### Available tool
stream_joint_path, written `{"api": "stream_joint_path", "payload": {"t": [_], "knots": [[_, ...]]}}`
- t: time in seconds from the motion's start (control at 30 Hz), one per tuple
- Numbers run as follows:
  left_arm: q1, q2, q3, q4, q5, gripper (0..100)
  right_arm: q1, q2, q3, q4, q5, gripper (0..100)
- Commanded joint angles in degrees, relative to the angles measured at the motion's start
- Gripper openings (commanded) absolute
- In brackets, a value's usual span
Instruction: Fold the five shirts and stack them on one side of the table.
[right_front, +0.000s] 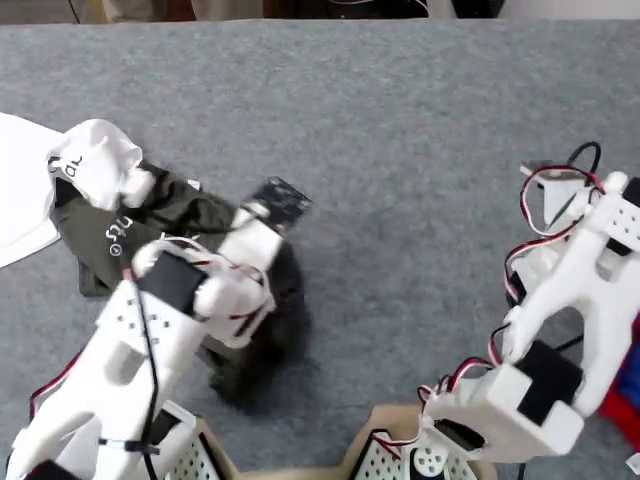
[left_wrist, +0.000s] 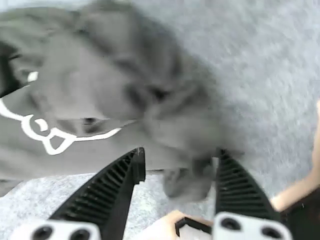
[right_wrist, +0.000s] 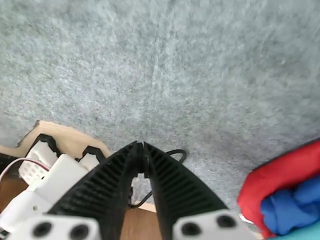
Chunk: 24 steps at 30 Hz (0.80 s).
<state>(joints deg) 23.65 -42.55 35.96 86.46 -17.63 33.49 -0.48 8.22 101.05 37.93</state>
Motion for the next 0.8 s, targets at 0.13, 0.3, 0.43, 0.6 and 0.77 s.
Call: {"api": "stream_joint_path", "payload": {"t": [0.13, 0.3, 0.43, 0.6, 0.77], "knots": [[-13.63, -4.79, -0.18, -0.44, -0.09, 26, -3.56, -6.99, 0.22, 0.97, 0.88, 0.5], [-18.55, -5.05, -0.18, -0.7, -0.18, 26, -3.47, -8.84, 0.22, 0.97, 0.88, 0.5], [-19.08, -4.62, -0.62, -0.26, -0.09, 26, -3.21, -11.21, 0.22, 1.05, 0.88, 0.5], [-19.25, -4.62, -0.62, -0.26, 0.35, 26, -3.56, -14.64, 0.31, 1.05, 0.97, 0.5], [-19.25, -4.62, -0.62, 1.67, 0.0, 26, -3.91, -15.43, 0.22, 0.79, 1.05, 0.5]]}}
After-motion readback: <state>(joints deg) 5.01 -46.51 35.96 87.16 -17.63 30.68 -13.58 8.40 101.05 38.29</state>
